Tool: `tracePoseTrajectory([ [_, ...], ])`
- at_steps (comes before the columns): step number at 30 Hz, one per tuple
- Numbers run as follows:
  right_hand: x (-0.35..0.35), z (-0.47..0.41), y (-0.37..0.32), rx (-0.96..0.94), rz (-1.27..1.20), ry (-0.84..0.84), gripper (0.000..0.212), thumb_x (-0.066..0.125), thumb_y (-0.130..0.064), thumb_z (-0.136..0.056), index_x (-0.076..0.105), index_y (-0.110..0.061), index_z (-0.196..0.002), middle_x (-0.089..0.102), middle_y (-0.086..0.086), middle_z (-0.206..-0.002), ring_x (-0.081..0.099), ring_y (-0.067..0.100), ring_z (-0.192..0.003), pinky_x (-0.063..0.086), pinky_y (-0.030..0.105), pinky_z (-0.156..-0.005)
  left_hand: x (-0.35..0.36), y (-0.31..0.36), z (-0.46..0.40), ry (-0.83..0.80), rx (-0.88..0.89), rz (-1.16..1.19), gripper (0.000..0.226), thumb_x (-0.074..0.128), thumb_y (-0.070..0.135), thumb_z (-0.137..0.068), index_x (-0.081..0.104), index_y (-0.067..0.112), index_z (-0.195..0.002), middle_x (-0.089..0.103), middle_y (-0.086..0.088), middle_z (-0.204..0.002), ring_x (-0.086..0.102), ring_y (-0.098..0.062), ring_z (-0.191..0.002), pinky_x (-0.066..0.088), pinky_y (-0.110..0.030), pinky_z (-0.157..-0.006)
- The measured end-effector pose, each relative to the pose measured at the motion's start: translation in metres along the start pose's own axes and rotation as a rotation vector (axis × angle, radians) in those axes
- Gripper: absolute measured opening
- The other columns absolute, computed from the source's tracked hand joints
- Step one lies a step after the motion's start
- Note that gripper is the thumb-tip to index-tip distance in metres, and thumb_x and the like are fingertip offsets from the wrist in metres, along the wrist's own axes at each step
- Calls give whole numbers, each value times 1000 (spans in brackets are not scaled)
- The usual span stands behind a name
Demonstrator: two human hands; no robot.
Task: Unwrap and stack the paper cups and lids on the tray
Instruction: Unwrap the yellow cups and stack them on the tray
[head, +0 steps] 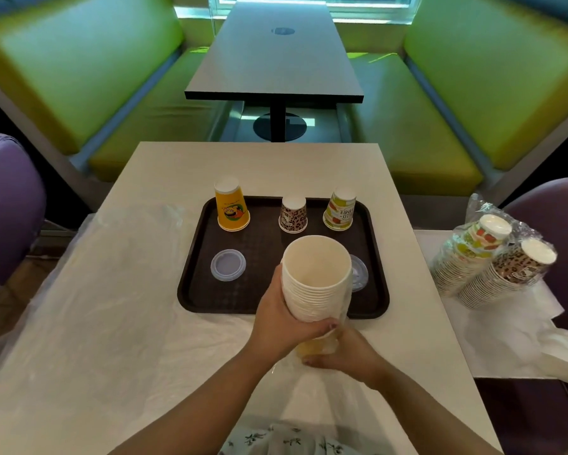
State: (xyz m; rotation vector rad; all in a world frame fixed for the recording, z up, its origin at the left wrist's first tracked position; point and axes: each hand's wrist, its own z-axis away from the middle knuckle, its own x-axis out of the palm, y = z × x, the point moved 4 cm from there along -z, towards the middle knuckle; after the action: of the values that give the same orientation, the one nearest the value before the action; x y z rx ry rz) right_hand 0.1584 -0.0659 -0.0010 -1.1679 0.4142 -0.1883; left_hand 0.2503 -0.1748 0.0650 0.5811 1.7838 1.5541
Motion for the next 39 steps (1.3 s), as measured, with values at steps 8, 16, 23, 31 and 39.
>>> tracePoseTrajectory([
  [8, -35, 16, -57, -137, -66, 55, 110, 87, -33, -47, 27, -34, -139, 52, -21, -125, 52, -9, -112, 47, 12, -87, 19, -21, 5, -121, -52, -45, 88, 90, 14, -53, 39, 42, -120, 54, 43, -108, 52, 15, -106, 43, -3, -76],
  [16, -39, 10, -77, -172, -139, 296, 106, 90, -48, -37, 39, -33, -129, 56, -9, -122, 54, 9, -115, 49, 37, -97, 14, -2, -5, -129, -42, -232, 100, 90, 32, -55, 27, 32, -133, 51, 20, -105, 55, -4, -95, 47, -13, -73],
  [23, -8, -3, -109, -251, -407, 258, 103, 89, -56, -32, 43, -37, -122, 61, -9, -118, 59, 11, -112, 54, 27, -83, -33, 27, -10, -45, 61, -226, 93, 89, 31, -56, 25, 40, -123, 43, 28, -105, 49, 10, -93, 43, 0, -69],
  [31, 49, -23, -111, -189, -248, 150, 113, 91, -44, -39, 36, -25, -137, 55, -1, -130, 52, 17, -122, 48, 46, -98, -82, 10, -1, -181, 77, -173, 113, 85, 11, -64, 4, 44, -135, 22, 36, -127, 33, 20, -119, 38, 0, -87],
  [39, 96, -32, -95, -177, -204, 198, 109, 91, -34, -45, 36, -24, -139, 56, -7, -130, 54, 11, -121, 49, 39, -98, -118, -9, 9, -297, 29, -120, 136, 88, 32, -54, -13, 44, -144, 11, 19, -152, 21, -4, -141, 37, -31, -110],
])
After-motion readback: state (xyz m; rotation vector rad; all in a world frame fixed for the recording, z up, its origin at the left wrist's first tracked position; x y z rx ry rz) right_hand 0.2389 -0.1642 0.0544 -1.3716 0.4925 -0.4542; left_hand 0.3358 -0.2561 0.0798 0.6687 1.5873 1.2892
